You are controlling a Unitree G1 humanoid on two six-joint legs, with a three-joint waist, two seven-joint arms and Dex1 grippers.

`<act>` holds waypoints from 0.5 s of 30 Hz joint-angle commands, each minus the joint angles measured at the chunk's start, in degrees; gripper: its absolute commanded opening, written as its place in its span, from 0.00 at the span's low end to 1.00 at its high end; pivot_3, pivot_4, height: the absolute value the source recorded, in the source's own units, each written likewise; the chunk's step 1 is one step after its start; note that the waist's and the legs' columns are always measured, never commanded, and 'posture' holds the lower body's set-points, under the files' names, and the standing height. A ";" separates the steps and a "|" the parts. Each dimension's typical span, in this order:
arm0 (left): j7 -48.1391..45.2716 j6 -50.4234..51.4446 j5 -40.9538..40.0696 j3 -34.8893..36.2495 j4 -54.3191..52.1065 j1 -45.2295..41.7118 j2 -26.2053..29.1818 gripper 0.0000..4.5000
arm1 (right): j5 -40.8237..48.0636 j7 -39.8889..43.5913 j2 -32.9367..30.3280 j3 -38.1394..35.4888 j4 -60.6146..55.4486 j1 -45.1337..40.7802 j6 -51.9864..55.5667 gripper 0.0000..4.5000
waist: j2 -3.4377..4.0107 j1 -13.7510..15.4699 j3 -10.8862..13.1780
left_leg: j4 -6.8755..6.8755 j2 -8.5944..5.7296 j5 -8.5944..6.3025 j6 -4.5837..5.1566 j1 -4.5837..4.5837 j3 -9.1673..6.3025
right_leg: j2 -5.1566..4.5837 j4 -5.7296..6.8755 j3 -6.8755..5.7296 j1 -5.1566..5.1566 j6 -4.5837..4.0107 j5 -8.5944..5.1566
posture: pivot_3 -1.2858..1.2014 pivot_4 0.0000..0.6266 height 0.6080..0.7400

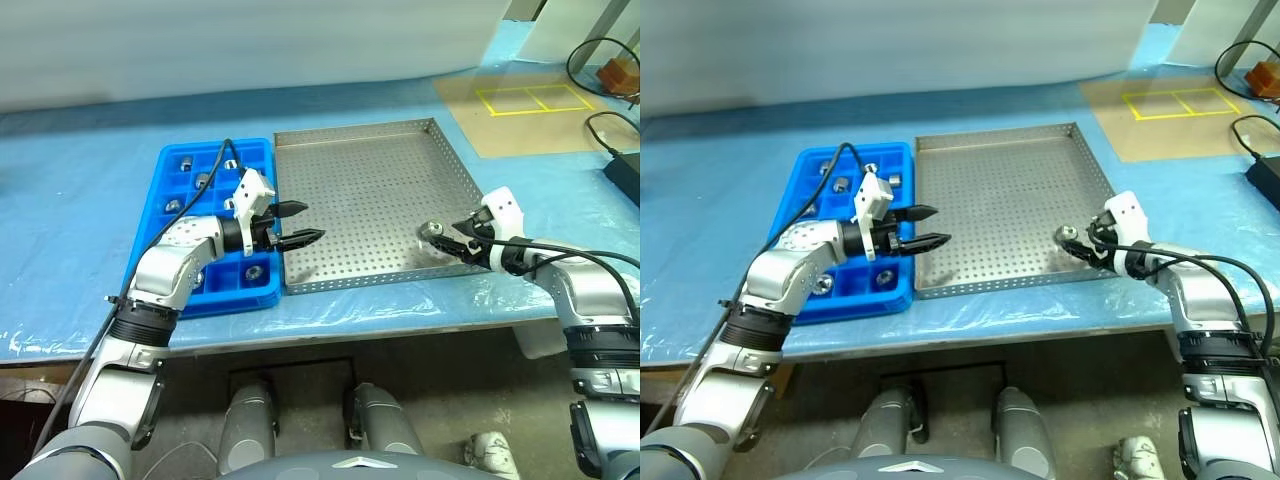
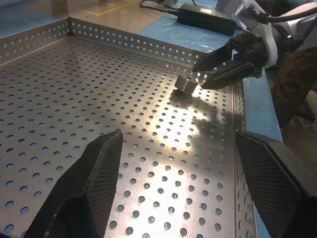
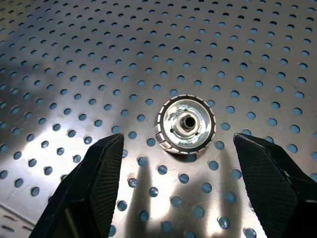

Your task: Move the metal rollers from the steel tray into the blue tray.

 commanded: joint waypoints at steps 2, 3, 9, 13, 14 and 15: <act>0.55 -0.48 0.36 1.30 -3.68 1.57 0.91 0.84 | -1.11 -1.04 0.91 0.10 4.17 -4.22 -3.82 0.81 | 0.03 0.15 0.00 | -0.02 0.01 0.00 0.00 0.00 0.00 | 0.00 0.01 -0.02 -0.01 0.00 0.00 | 0.43 0.24 1.00; 0.71 -0.03 -0.03 1.65 -4.20 1.78 0.89 0.84 | -1.35 -0.84 1.05 0.40 5.15 -4.60 -4.42 0.81 | 0.03 0.20 0.00 | -0.03 0.02 0.00 -0.01 0.00 0.00 | 0.01 0.01 -0.03 0.00 0.00 0.00 | 0.43 0.24 1.00; 1.53 0.95 0.09 2.48 -5.18 2.58 1.39 0.84 | -2.72 0.72 1.84 2.76 8.95 -5.90 -6.38 0.81 | 0.03 0.41 0.01 | 0.02 0.00 -0.02 0.03 -0.04 0.00 | -0.03 0.00 -0.06 0.01 0.00 0.00 | 0.43 0.24 1.00; 1.87 1.26 0.22 2.65 -5.52 2.78 1.62 0.84 | -3.23 0.63 2.52 3.22 9.80 -5.73 -6.98 0.81 | 0.03 0.46 0.01 | 0.03 0.00 -0.02 0.03 -0.04 0.00 | -0.03 0.00 -0.06 0.00 0.00 0.00 | 0.44 0.24 1.00; 1.92 1.27 0.27 2.65 -5.55 2.82 1.66 0.84 | -3.41 0.54 2.63 3.28 10.02 -5.70 -7.10 0.81 | 0.04 0.46 0.01 | 0.03 0.01 -0.02 0.03 -0.04 0.00 | -0.03 0.00 -0.06 0.01 0.00 0.00 | 0.44 0.24 1.00; 1.97 1.23 0.34 2.62 -5.54 2.83 1.66 0.84 | -3.54 0.45 2.76 3.27 10.24 -5.65 -7.25 0.81 | 0.04 0.46 0.01 | 0.03 0.01 -0.02 0.03 -0.04 0.00 | -0.03 0.00 -0.06 0.00 0.00 0.00 | 0.44 0.24 1.00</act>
